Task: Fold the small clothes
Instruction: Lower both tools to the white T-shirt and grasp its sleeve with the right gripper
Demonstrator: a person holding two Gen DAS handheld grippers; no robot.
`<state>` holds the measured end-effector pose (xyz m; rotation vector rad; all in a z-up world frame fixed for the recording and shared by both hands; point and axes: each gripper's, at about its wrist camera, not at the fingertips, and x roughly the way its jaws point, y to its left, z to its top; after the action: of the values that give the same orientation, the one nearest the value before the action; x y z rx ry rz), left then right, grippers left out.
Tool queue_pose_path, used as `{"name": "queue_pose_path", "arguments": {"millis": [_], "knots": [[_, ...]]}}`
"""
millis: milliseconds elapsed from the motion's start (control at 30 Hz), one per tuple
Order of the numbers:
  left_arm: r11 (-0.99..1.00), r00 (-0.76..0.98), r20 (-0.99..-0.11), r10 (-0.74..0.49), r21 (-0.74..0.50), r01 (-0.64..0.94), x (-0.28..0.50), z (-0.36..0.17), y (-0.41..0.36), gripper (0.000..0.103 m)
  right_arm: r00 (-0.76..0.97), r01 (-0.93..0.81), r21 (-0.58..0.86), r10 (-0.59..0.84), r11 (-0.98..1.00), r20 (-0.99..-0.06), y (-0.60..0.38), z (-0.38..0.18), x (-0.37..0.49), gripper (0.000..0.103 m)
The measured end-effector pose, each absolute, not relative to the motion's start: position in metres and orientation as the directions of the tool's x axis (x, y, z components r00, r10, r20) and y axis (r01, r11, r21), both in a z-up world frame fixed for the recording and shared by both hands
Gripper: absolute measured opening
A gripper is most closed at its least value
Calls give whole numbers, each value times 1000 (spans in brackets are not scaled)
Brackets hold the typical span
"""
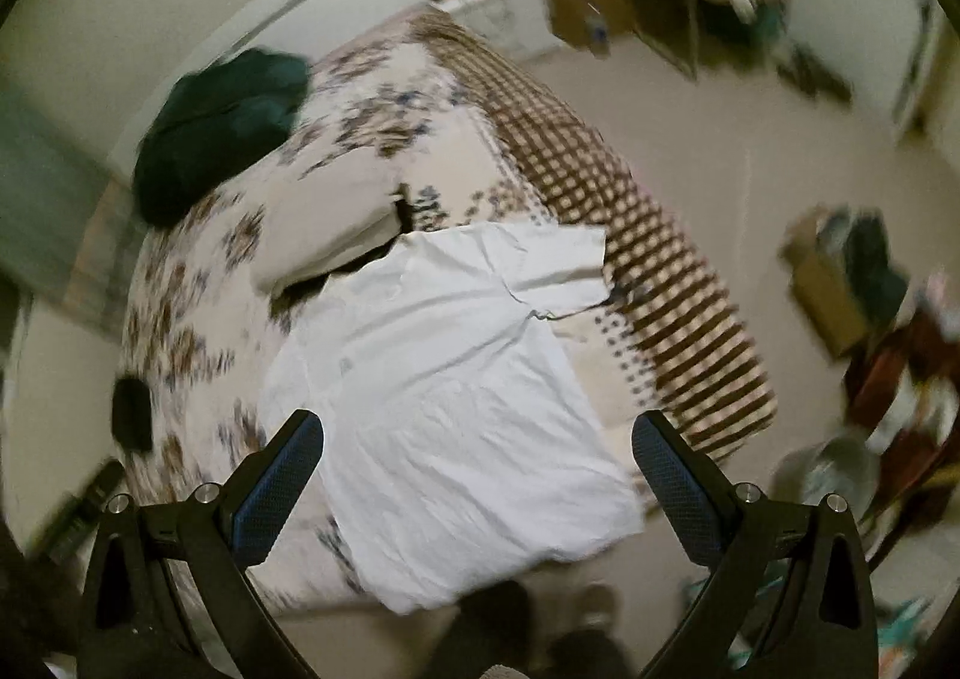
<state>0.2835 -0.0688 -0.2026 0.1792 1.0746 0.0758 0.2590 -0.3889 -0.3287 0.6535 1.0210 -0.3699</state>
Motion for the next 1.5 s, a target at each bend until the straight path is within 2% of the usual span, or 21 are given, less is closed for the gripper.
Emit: {"name": "queue_pose_path", "arguments": {"millis": [267,433,567,700,833,967,1067,1100,1133,1167,1233,1300,1367,1400,1467,1500], "knots": [[976,361,-920,153,199,94,397,-362,-110,103,459,746,407,35,527,-887,-486,-527,336,103],[971,291,-940,180,217,100,431,-458,-128,103,461,800,445,61,403,-885,-530,-652,359,103],[969,222,-952,210,233,81,444,-515,-137,103,516,804,522,102,285,-851,-552,-724,369,103],[971,175,-958,228,237,33,452,-548,-139,103,576,787,581,92,206,-812,-564,-767,378,101],[976,165,-962,215,218,-4,449,-557,-137,103,696,709,695,37,119,-717,-563,-774,376,100],[979,161,-966,203,200,-35,446,-555,-134,103,790,611,791,40,29,-612,-566,-783,383,100],[979,163,-965,204,199,-43,444,-553,-133,103,808,587,809,50,36,-588,-572,-786,396,99],[979,166,-965,204,199,-46,442,-552,-133,103,818,571,819,55,49,-573,-574,-784,400,91],[979,169,-964,204,199,-47,446,-553,-136,103,824,558,827,69,68,-562,-577,-780,406,72],[979,171,-964,205,200,-47,444,-552,-136,103,826,551,830,84,88,-558,-579,-774,409,66],[979,174,-964,203,197,-49,444,-551,-137,103,819,544,822,108,171,-564,-577,-766,420,65],[980,179,-963,200,193,-51,441,-553,-138,103,786,573,785,115,235,-608,-574,-765,432,65],[980,179,-964,198,192,-53,446,-555,-136,103,765,601,768,118,222,-633,-572,-772,440,63],[980,180,-964,198,191,-53,444,-555,-136,103,761,612,765,115,203,-639,-568,-777,437,56],[980,180,-964,197,191,-50,443,-554,-136,103,745,640,746,91,183,-661,-568,-783,435,33],[981,182,-964,196,190,-49,443,-552,-136,103,731,661,729,68,178,-679,-569,-784,435,14]]}}
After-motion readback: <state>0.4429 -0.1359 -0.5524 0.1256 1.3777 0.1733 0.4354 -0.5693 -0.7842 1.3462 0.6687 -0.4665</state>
